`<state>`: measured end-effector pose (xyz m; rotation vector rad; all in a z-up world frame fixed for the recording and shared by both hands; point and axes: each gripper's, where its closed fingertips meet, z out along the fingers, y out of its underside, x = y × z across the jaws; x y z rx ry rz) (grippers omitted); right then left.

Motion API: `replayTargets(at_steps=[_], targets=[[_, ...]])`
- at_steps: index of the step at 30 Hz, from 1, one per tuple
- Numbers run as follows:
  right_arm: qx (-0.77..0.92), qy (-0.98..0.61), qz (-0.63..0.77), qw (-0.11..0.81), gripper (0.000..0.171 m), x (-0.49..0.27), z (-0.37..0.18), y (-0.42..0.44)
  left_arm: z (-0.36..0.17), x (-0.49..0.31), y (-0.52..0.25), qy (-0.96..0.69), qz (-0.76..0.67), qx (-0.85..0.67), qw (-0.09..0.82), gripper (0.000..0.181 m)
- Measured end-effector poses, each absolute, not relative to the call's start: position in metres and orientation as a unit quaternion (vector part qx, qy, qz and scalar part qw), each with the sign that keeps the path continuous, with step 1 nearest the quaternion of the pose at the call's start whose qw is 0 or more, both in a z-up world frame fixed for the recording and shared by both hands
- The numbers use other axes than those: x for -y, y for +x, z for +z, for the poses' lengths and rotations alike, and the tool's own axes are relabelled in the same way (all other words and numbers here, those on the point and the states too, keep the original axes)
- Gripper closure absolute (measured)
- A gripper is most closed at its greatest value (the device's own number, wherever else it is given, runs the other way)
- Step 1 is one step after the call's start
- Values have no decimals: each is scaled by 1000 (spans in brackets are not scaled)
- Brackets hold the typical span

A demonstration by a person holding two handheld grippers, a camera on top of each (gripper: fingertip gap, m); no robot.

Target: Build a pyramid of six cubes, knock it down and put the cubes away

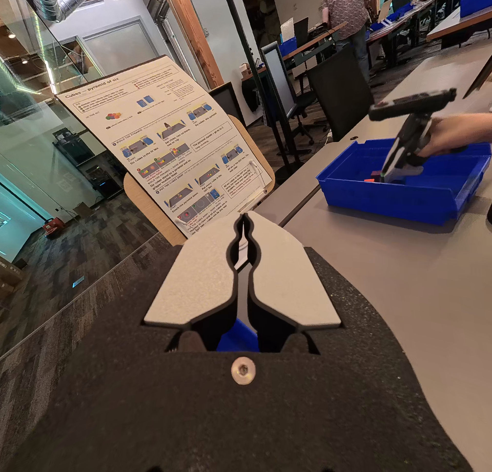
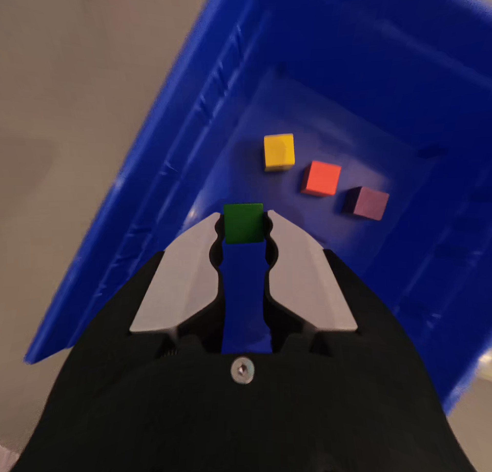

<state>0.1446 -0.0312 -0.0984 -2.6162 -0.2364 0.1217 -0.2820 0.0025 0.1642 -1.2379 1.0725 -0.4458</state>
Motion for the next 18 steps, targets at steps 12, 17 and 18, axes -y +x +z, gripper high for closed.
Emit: replayTargets(at_steps=[12, 17, 18], targets=[[111, -934, 6, 339, 127, 11, -71, 149, 163, -4, -284, -551, -193, -472, 661, 181], [253, -840, 38, 479, 128, -26, 39, 47, 164, -6, -283, -549, -199, -470, 662, 181], [288, -835, 37, 467, 126, -36, 39, 26, 163, -7, -282, -551, -195, -471, 661, 181]])
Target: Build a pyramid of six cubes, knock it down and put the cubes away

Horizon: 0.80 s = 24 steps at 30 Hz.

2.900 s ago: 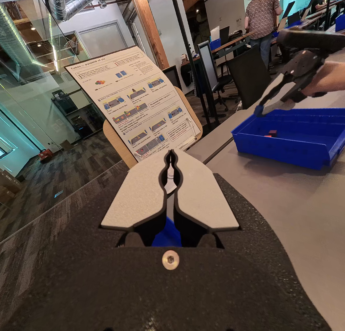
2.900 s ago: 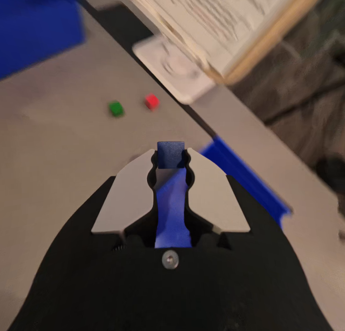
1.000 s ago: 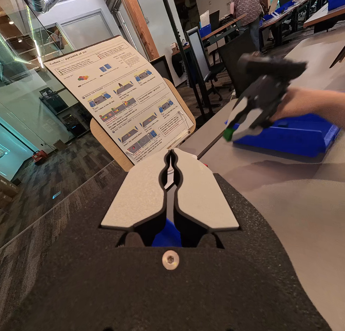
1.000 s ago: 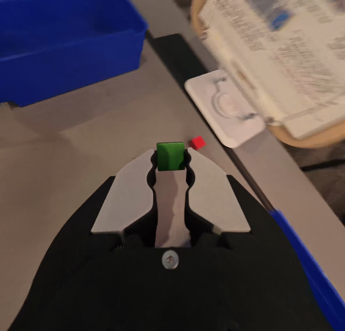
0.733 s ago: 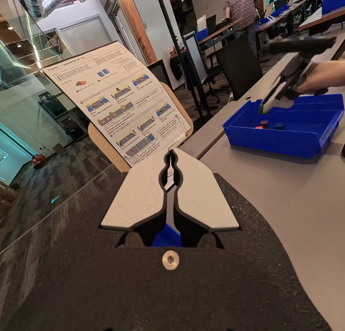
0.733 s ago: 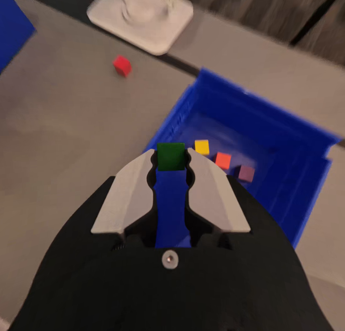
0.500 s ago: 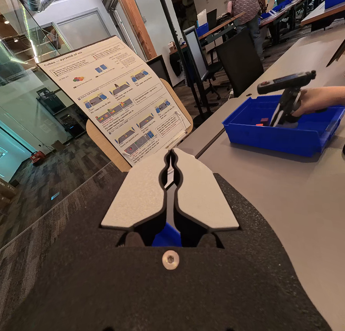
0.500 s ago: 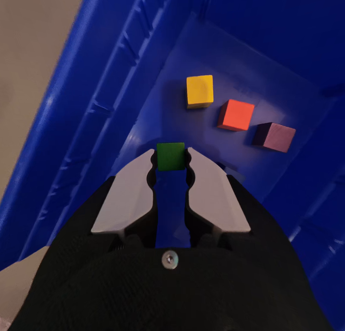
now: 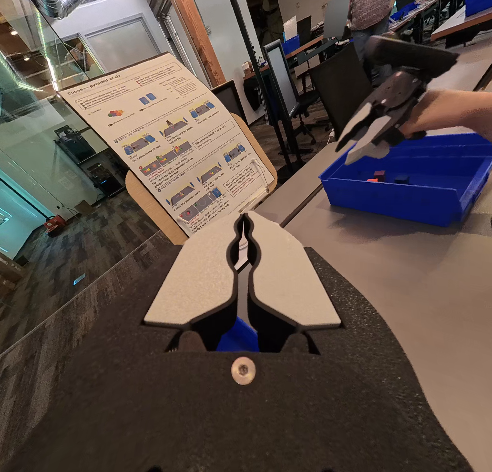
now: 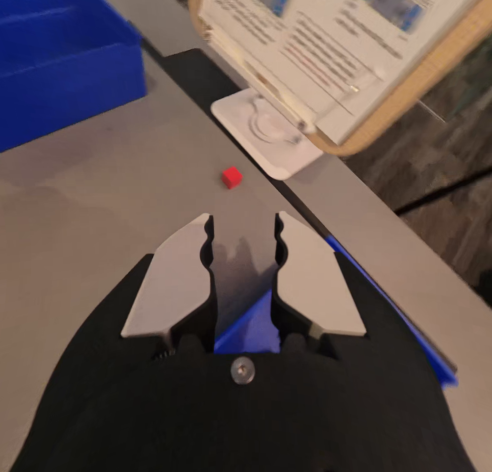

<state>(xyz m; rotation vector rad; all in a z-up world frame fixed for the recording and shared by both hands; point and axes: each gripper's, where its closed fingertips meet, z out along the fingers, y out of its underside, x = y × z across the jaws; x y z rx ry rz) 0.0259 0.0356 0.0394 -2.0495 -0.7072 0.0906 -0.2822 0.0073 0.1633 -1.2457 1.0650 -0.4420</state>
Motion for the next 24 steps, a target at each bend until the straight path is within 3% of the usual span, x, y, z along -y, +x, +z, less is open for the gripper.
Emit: replayTargets(at_steps=[6, 10, 15, 20, 24], targets=[[391, -851, 46, 348, 122, -110, -43, -56, 159, -8, -285, -555, -181, -478, 657, 181], [464, -834, -28, 296, 122, -141, -97, -63, 161, -5, -287, -549, -192, -476, 659, 181], [475, -839, -66, 258, 124, -167, -131, -53, 163, -4, -287, -544, -193, -478, 662, 181], [427, -870, -13, 244, 128, -178, -147, -49, 161, -4, -285, -543, -193, -484, 659, 181], [402, -885, 24, 234, 141, -173, -148, -51, 159, -4, -282, -544, -190, -490, 654, 181]])
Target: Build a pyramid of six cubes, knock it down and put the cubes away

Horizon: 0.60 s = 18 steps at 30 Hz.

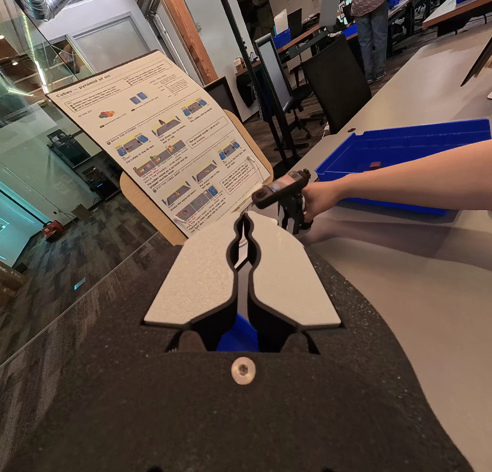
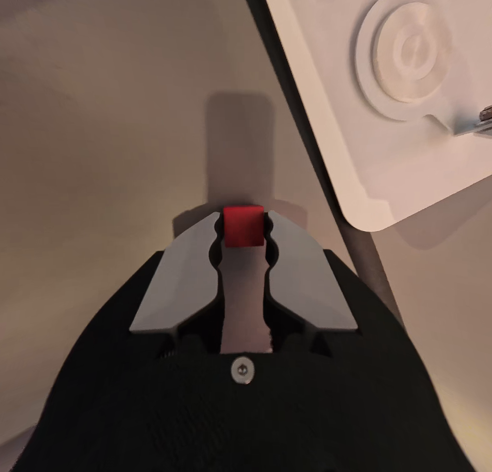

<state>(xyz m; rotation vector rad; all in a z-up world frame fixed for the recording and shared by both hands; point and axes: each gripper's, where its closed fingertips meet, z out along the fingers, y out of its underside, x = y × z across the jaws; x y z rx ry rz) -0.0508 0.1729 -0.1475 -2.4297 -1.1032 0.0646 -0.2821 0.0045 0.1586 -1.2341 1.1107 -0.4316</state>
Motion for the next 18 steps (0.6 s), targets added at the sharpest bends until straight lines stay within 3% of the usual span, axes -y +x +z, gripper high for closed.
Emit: replayTargets(at_steps=[3, 7, 10, 13, 18], targets=[[409, -881, 27, 239, 141, -159, -116, -60, 156, -6, -280, -547, -187, -494, 650, 181], [430, -837, -12, 339, 142, -109, -18, -72, 153, -7, -278, -551, -184, -498, 644, 181], [418, -824, -54, 378, 142, -47, 27, -33, 152, -7, -278, -551, -182, -499, 643, 181], [330, -872, -92, 350, 142, 3, 19, 51, 155, -4, -277, -546, -183, -499, 647, 181], [213, -955, -63, 195, 141, 78, -82, 146, 160, -3, -279, -545, -188, -491, 653, 181]])
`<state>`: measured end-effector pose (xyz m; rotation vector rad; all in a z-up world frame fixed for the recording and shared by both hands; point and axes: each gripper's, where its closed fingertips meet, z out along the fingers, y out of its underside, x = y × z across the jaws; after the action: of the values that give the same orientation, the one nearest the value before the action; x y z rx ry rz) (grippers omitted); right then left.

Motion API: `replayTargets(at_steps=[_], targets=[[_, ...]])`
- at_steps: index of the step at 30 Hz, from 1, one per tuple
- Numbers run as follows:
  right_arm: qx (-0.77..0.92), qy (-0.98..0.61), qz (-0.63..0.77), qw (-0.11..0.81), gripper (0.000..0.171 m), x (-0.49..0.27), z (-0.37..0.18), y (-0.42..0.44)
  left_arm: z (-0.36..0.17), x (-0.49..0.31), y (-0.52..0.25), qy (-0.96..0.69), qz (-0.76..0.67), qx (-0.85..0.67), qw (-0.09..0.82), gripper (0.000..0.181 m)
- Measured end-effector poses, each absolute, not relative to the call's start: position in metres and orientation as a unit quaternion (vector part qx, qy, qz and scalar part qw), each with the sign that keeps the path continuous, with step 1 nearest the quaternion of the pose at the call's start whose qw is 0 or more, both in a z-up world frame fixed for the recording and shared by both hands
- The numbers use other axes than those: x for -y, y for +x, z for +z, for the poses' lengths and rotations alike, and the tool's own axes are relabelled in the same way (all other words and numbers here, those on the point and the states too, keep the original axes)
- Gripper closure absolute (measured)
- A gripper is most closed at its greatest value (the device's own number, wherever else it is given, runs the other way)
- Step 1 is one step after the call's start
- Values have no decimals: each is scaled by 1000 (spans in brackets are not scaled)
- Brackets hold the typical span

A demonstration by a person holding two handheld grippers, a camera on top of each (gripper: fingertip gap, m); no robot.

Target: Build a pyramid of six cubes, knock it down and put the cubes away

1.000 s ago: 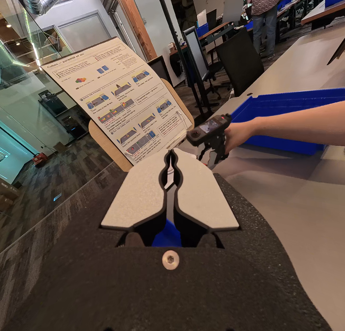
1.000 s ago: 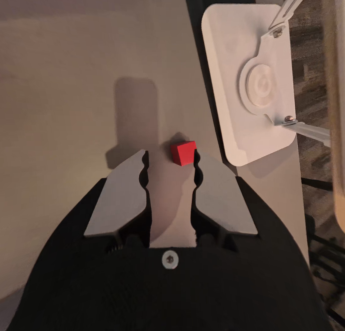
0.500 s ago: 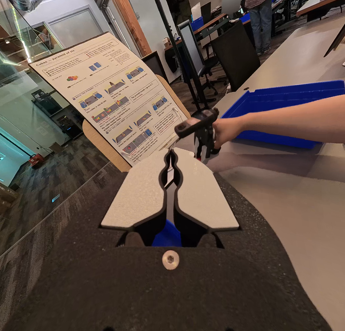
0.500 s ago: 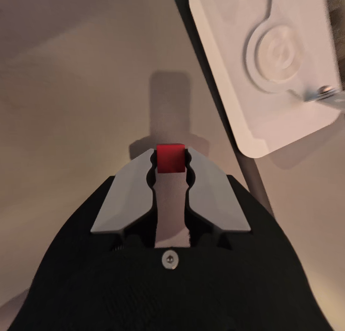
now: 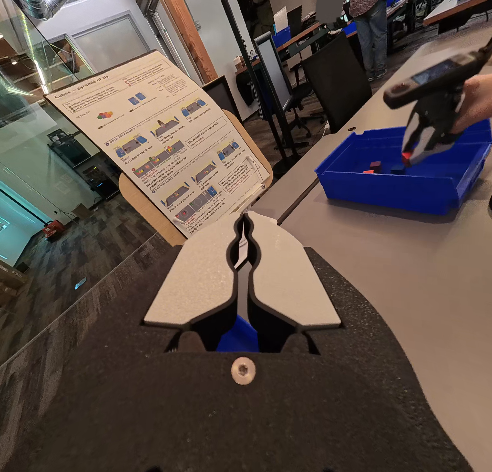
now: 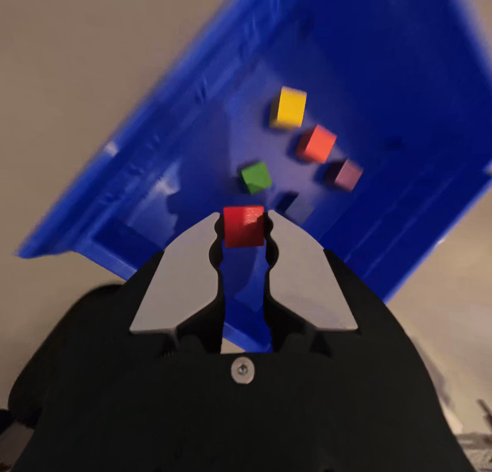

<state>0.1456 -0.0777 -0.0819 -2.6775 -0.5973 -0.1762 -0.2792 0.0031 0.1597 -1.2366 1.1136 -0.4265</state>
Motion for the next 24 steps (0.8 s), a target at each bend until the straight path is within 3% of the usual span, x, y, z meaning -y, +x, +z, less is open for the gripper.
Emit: replayTargets(at_steps=[4, 12, 15, 20, 24], targets=[[169, -973, -46, 149, 140, 97, -129, 167, 157, -5, -281, -556, -187, -485, 648, 181], [166, -978, -2, 128, 136, 103, -156, 167, 154, -18, -297, -597, -193, -444, 640, 177], [165, -970, -17, 179, 126, 99, -132, 170, 152, -34, -318, -631, -173, -400, 642, 162], [115, -930, -58, 345, 128, 84, -40, 195, 121, -76, -395, -729, -76, -308, 606, 146], [17, -946, -89, 310, 122, 86, -39, 255, 67, -105, -465, -831, 12, -219, 512, 136]])
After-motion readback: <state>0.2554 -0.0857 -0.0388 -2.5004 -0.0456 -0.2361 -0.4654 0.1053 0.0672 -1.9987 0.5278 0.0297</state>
